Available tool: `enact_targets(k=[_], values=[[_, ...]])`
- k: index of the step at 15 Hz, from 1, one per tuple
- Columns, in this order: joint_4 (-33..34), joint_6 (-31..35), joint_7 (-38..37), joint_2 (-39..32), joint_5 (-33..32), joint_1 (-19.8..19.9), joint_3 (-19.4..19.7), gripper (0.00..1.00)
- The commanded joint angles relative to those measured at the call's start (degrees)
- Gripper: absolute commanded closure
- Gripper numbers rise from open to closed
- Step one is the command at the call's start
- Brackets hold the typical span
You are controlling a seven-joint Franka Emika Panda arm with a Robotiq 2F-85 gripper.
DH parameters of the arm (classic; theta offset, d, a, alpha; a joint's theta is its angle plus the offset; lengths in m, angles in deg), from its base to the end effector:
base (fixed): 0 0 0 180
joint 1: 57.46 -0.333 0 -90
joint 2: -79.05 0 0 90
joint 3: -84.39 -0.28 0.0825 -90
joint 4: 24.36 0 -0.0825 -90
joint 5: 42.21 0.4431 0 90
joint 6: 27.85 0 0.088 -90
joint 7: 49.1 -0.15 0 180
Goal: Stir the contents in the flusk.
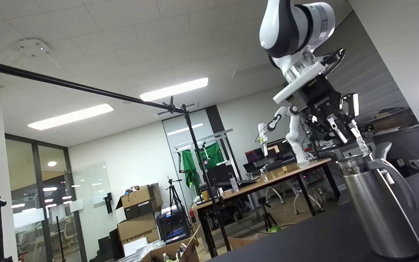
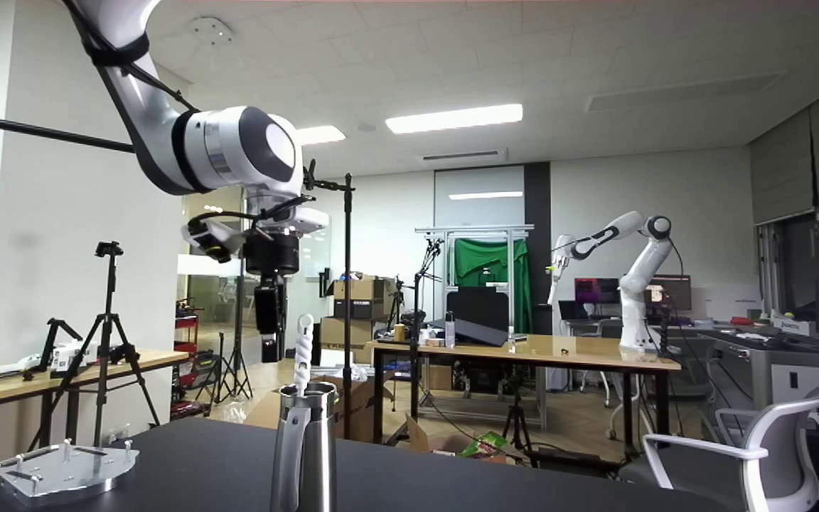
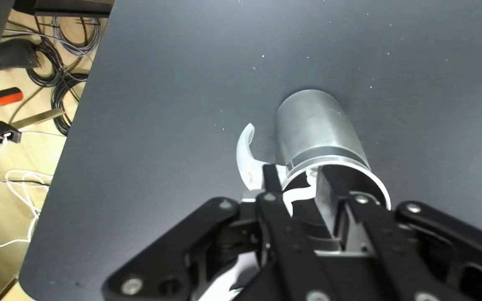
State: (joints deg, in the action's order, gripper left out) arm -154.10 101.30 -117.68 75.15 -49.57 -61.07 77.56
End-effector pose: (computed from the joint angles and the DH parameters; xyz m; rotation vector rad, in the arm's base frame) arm 0.5474 0.0938 0.2048 2.7033 -1.3557 -0.0054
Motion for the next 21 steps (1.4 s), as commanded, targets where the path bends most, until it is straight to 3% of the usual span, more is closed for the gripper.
enact_targets(k=[1, 7, 8, 10, 18, 20, 21], values=[[2.21, -3.53, 5.13, 0.63, -0.12, -0.19, 1.88, 0.39], [4.07, -6.17, 9.79, 0.02, -0.23, 0.51, 4.21, 0.01], [4.18, -5.79, 10.09, -0.22, -0.15, 0.62, 4.55, 0.43], [4.31, -5.43, 10.20, -0.67, -0.79, 0.69, 5.13, 0.39], [4.08, -4.66, 10.93, -1.23, -0.70, 0.53, 5.60, 0.95], [4.03, -4.05, 11.14, -1.10, -0.65, 0.45, 5.51, 0.99], [4.05, -3.83, 11.02, -0.93, -1.07, 0.34, 5.46, 0.95]])
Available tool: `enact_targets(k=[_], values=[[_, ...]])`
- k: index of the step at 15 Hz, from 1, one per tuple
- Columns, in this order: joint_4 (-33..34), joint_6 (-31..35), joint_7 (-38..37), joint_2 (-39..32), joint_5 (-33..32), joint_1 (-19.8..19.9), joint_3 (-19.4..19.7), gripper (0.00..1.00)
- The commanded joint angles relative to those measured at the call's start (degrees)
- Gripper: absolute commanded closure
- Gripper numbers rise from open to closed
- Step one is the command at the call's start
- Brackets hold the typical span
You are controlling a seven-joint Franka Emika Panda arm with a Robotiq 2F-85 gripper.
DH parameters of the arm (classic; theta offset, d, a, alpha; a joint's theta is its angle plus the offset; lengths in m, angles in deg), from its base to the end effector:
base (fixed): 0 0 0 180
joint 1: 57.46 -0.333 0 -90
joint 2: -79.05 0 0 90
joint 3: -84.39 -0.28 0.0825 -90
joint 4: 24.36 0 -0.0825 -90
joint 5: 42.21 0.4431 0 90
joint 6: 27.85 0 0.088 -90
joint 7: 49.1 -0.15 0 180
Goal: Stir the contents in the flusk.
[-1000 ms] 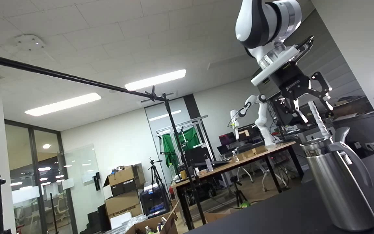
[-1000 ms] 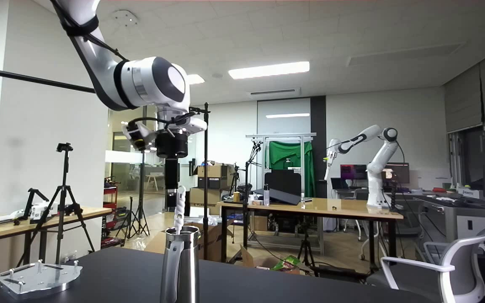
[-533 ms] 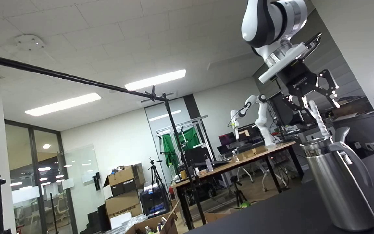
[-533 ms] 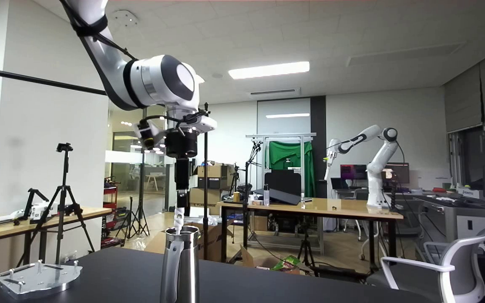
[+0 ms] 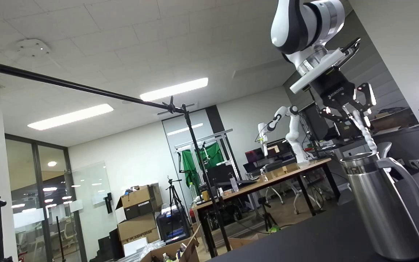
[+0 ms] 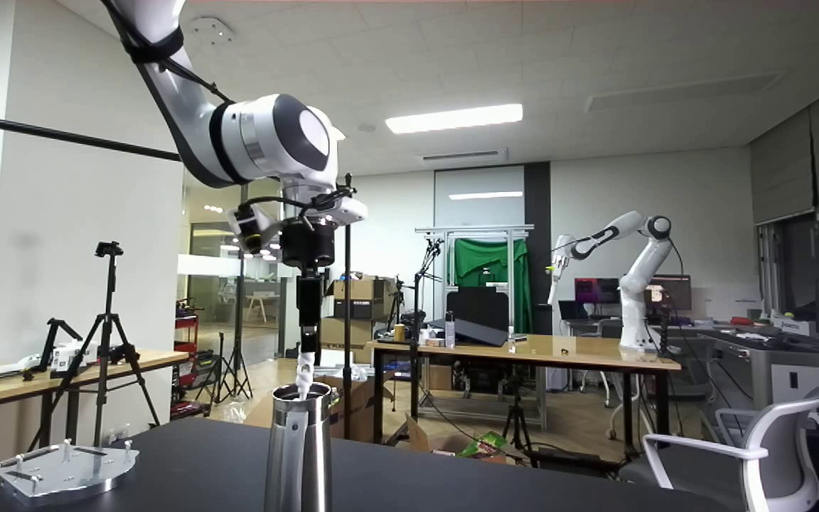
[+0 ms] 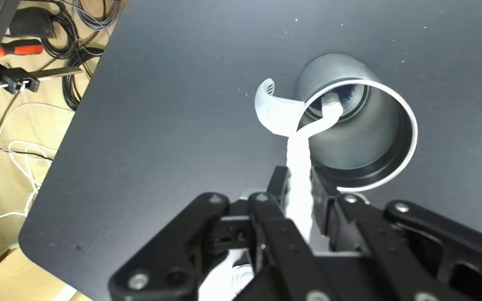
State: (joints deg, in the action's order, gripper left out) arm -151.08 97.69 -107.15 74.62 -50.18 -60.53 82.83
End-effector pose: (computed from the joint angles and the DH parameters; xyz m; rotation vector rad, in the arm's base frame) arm 0.5641 0.0360 0.2190 2.7349 -1.2309 -0.0416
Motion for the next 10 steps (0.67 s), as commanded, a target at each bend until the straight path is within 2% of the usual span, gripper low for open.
enact_targets(k=[1, 3, 10], values=[[0.89, 0.11, 0.37, 0.04, -0.77, -0.31, 0.12, 0.95], [0.97, 0.78, 0.87, 1.17, -1.28, -0.59, -0.11, 0.95], [5.77, -4.82, 6.60, 6.28, -4.71, -2.22, -2.43, 0.95]])
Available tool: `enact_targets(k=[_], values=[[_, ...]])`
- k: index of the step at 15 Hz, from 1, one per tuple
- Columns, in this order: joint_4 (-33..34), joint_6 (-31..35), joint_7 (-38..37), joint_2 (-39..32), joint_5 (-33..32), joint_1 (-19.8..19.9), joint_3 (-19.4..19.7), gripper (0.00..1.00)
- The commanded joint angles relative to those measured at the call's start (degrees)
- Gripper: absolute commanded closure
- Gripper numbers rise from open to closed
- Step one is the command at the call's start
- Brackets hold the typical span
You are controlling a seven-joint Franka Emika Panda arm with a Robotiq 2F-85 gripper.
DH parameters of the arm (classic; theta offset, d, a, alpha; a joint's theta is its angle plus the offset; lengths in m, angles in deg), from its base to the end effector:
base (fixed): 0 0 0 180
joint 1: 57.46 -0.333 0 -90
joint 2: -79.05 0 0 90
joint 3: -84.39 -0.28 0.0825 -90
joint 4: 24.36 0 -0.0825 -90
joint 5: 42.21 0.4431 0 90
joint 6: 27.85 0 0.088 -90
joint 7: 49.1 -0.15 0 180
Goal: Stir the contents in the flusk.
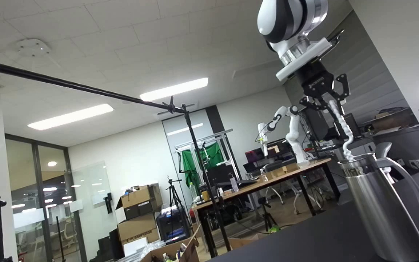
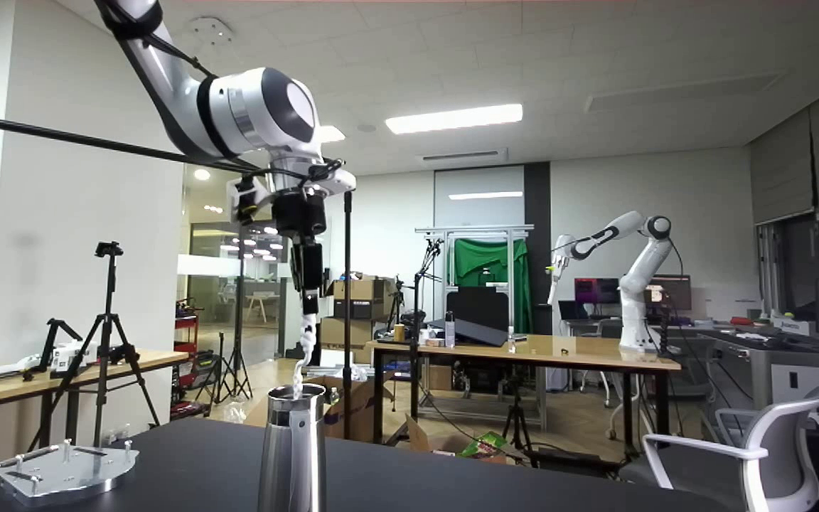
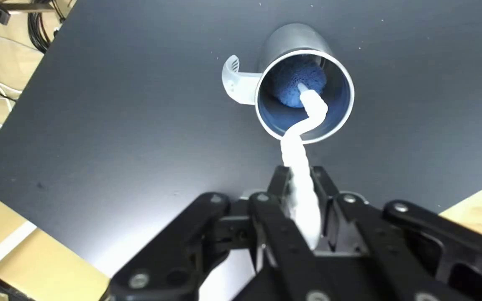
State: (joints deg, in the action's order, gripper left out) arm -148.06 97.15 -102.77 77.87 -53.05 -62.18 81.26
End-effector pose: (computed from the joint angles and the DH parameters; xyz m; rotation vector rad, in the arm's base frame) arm 0.5843 0.0669 0.2768 2.8302 -1.0189 0.1214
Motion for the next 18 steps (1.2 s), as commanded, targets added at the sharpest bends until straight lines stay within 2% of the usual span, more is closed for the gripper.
enact_targets(k=[1, 6, 10, 13, 16, 18], values=[[3.95, -5.70, 3.37, 4.14, -2.33, -0.72, -1.33, 0.95], [6.90, -9.19, 9.37, 6.36, -1.90, -0.31, -2.86, 0.95], [1.68, -3.84, 10.80, 3.52, -0.79, 0.94, -1.84, 0.95], [-2.01, 0.96, 10.04, -1.26, -1.40, 1.53, -1.11, 0.95], [-2.27, 2.47, 10.95, -4.45, -0.91, 0.87, -0.56, 0.95], [-0.71, 0.84, 11.54, -3.34, -1.35, 0.16, -0.59, 0.95]])
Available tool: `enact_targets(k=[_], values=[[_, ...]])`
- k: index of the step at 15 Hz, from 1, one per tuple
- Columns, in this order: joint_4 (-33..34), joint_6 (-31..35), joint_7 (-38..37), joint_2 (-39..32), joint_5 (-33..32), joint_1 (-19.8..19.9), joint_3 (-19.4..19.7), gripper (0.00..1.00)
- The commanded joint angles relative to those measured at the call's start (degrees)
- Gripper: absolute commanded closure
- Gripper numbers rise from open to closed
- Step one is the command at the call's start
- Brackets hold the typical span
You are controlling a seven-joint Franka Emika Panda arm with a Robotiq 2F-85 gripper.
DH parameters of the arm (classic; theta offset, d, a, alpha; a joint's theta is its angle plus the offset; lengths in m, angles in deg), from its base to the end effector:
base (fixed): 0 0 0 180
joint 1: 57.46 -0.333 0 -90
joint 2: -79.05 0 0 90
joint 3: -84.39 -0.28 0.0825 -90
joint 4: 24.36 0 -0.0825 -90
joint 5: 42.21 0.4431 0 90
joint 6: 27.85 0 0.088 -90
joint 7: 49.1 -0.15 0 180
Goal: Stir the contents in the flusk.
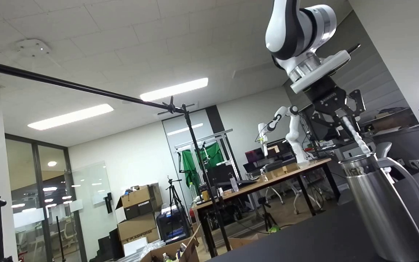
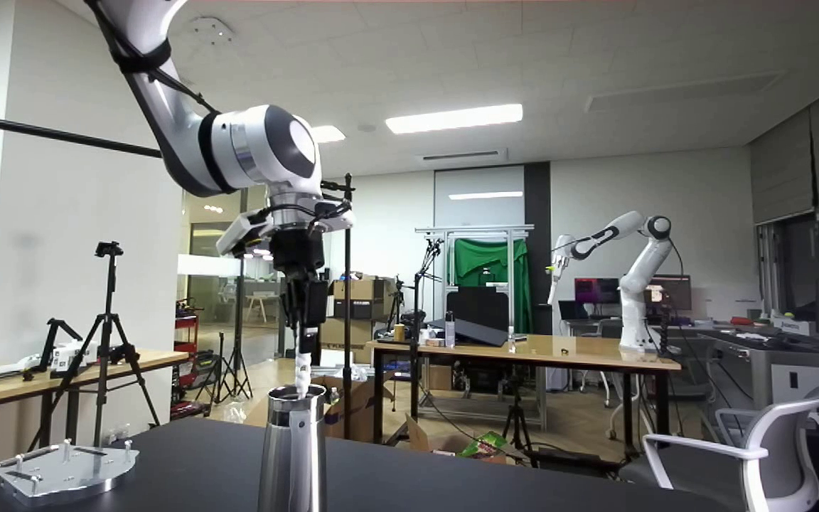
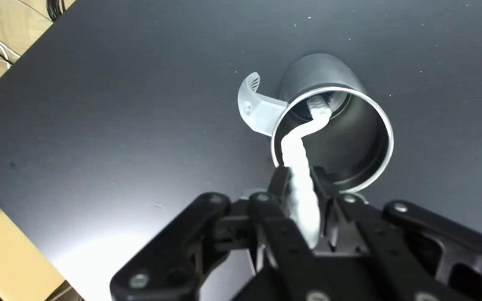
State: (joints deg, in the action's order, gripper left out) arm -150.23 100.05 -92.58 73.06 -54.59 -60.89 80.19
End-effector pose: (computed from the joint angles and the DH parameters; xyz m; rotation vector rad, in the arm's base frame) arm 0.5714 0.0633 0.2141 2.8820 -0.7159 0.0102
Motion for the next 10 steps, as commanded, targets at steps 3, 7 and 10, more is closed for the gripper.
enact_targets(k=[3, 7, 10], values=[[4.21, -7.46, 3.41, 7.17, -1.15, -2.13, -0.22, 0.95], [8.85, -15.81, 8.91, 13.83, -1.44, -2.21, -1.65, 0.95], [7.82, -14.89, 12.19, 15.52, 0.46, -1.13, -1.63, 0.95]])
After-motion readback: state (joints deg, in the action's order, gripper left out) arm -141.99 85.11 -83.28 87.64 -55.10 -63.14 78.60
